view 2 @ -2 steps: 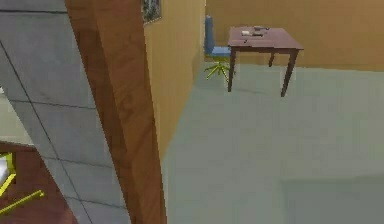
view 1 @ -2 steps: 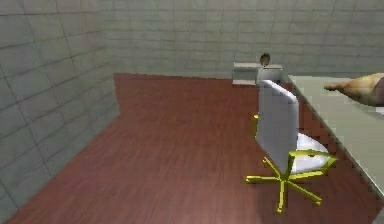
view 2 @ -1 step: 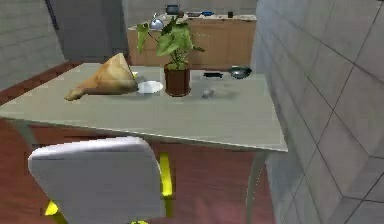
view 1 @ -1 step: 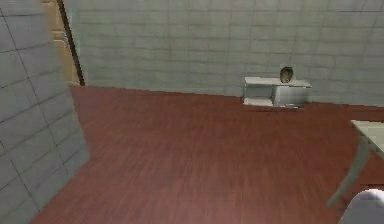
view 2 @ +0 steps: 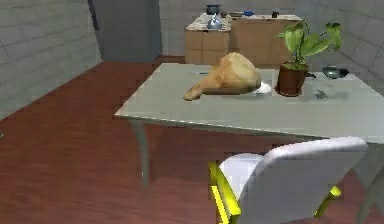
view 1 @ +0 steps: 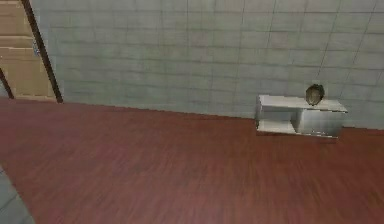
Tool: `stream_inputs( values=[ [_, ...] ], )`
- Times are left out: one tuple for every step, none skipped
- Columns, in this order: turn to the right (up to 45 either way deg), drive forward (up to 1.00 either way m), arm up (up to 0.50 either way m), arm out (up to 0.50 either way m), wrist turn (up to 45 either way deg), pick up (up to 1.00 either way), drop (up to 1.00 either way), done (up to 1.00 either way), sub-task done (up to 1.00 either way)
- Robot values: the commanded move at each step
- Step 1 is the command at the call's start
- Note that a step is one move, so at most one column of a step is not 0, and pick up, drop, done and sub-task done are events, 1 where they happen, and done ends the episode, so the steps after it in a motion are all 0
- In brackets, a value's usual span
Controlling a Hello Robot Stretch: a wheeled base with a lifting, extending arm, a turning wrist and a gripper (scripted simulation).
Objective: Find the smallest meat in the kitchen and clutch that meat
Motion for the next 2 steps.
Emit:
stream_inputs(
  values=[
    [30.0,0.00,0.00,0.00,0.0,0.00,0.00,0.00,0.00],
    [3.0,0.00,0.00,0.00,0.0,0.00,0.00,0.00,0.00]
  ],
)
